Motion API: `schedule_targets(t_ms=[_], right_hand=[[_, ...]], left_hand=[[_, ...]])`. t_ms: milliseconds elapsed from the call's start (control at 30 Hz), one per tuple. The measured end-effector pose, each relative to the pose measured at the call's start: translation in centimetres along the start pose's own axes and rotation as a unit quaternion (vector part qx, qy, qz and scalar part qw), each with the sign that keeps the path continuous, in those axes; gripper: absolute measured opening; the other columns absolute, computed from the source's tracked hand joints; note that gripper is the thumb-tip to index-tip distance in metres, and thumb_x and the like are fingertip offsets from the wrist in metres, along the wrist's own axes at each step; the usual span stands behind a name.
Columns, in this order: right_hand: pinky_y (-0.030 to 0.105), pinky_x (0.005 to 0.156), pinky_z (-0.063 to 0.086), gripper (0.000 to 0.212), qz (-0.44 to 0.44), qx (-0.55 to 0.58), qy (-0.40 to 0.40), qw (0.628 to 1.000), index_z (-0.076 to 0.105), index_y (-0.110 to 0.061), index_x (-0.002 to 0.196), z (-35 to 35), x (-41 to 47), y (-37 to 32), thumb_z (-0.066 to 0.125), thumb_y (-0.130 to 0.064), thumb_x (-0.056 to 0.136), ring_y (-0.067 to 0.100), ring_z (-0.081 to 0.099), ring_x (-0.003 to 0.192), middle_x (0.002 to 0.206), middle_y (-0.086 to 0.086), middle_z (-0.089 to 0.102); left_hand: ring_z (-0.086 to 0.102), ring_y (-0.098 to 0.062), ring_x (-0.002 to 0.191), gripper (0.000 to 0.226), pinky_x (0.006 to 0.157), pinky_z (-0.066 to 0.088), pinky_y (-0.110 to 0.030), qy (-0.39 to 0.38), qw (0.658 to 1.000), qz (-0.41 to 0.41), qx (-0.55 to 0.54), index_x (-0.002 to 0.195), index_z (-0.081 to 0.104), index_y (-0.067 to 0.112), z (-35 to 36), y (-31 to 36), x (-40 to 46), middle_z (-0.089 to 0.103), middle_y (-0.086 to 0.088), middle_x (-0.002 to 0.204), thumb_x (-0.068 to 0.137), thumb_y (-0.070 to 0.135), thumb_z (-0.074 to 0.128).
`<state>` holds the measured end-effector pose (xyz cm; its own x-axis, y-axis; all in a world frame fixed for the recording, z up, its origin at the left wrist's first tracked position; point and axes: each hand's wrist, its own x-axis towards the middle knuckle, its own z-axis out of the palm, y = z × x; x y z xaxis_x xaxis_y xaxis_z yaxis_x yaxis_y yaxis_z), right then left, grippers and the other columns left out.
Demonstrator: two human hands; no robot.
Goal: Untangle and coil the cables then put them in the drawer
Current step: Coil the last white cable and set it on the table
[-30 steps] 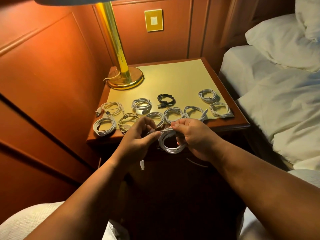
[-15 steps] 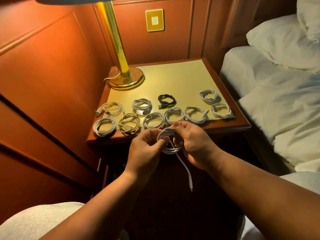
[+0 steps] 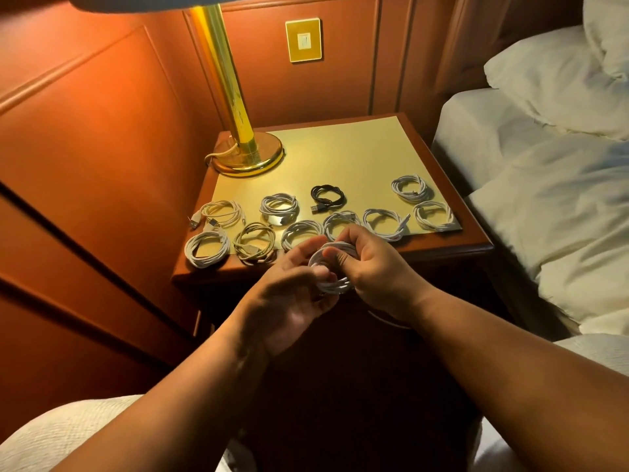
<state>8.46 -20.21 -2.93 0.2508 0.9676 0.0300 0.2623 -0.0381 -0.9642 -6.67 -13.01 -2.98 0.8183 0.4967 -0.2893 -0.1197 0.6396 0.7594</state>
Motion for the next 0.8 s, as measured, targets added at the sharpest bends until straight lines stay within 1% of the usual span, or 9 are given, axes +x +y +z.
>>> schedule_targets(t_ms=[133,267,333,433,567,600,633,700,800], right_hand=[[0.034,0.071,0.057,0.01,0.005,-0.033,0.013,0.999,0.054,-0.015,0.094,0.6,-0.2,0.6,0.058,-0.023,0.098,0.013,0.067,0.079,0.088,0.003,0.067],[0.027,0.062,0.05,0.013,-0.018,-0.092,0.053,0.994,0.053,-0.012,0.095,0.5,-0.3,0.6,0.057,-0.024,0.099,0.01,0.057,0.07,0.083,0.002,0.06],[0.03,0.065,0.049,0.012,-0.044,-0.139,0.048,0.988,0.051,-0.014,0.094,0.4,-0.4,0.5,0.057,-0.024,0.098,0.011,0.057,0.071,0.083,0.001,0.061],[0.042,0.079,0.049,0.01,-0.063,-0.226,0.016,0.972,0.048,-0.019,0.095,0.2,-0.3,0.8,0.056,-0.023,0.098,0.016,0.06,0.079,0.086,-0.003,0.063],[0.041,0.085,0.046,0.017,-0.073,-0.283,-0.024,0.956,0.041,-0.027,0.096,0.2,-0.2,1.0,0.058,-0.023,0.097,0.014,0.058,0.081,0.088,-0.003,0.06],[0.041,0.086,0.046,0.018,-0.077,-0.289,-0.032,0.954,0.041,-0.027,0.096,0.1,-0.1,1.0,0.058,-0.022,0.097,0.014,0.059,0.081,0.088,-0.003,0.06],[0.041,0.086,0.046,0.017,-0.08,-0.287,-0.037,0.954,0.042,-0.026,0.096,-0.1,-0.1,1.0,0.059,-0.022,0.097,0.014,0.059,0.08,0.087,-0.003,0.061],[0.038,0.085,0.046,0.015,-0.084,-0.277,-0.04,0.956,0.044,-0.024,0.095,-0.7,0.1,1.0,0.059,-0.024,0.097,0.014,0.06,0.078,0.085,-0.002,0.062],[0.041,0.086,0.05,0.015,-0.094,-0.278,-0.04,0.955,0.045,-0.025,0.094,-1.1,0.3,1.0,0.06,-0.026,0.096,0.015,0.062,0.08,0.086,-0.002,0.065]], left_hand=[[0.069,-0.03,0.094,0.059,0.08,0.057,-0.041,0.127,0.981,0.043,0.144,0.121,0.057,0.012,0.8,-0.4,0.1,0.068,-0.014,0.104,0.069,-0.013,0.073],[0.072,-0.028,0.094,0.036,0.081,0.061,-0.038,0.171,0.944,0.089,0.266,0.108,0.064,0.013,0.5,-0.3,0.0,0.07,-0.015,0.103,0.079,-0.004,0.075],[0.071,-0.025,0.088,0.035,0.077,0.062,-0.037,0.196,0.898,0.104,0.38,0.104,0.063,0.021,0.0,-0.3,0.2,0.067,-0.013,0.098,0.079,0.003,0.078],[0.063,-0.008,0.072,0.038,0.064,0.055,-0.018,0.178,0.79,0.144,0.569,0.105,0.056,0.033,-0.5,0.0,0.0,0.064,-0.001,0.082,0.082,0.011,0.076],[0.058,-0.006,0.07,0.042,0.058,0.047,-0.013,0.119,0.737,0.127,0.653,0.11,0.051,0.034,-0.8,0.9,-0.4,0.061,0.004,0.083,0.083,0.011,0.075],[0.06,-0.009,0.073,0.042,0.061,0.049,-0.015,0.105,0.738,0.12,0.656,0.109,0.051,0.033,-0.9,1.1,-0.4,0.06,0.004,0.085,0.083,0.01,0.075],[0.062,-0.015,0.077,0.042,0.067,0.054,-0.019,0.095,0.759,0.11,0.634,0.108,0.052,0.033,-1.0,1.3,-0.3,0.06,0.003,0.085,0.083,0.008,0.075],[0.067,-0.027,0.085,0.041,0.079,0.059,-0.033,0.081,0.837,0.072,0.537,0.105,0.054,0.032,-1.3,1.6,-0.1,0.061,-0.004,0.088,0.082,0.005,0.074],[0.066,-0.022,0.078,0.037,0.073,0.053,-0.035,0.054,0.915,0.009,0.4,0.112,0.055,0.026,-1.5,1.8,0.0,0.062,-0.009,0.089,0.086,0.004,0.07]])
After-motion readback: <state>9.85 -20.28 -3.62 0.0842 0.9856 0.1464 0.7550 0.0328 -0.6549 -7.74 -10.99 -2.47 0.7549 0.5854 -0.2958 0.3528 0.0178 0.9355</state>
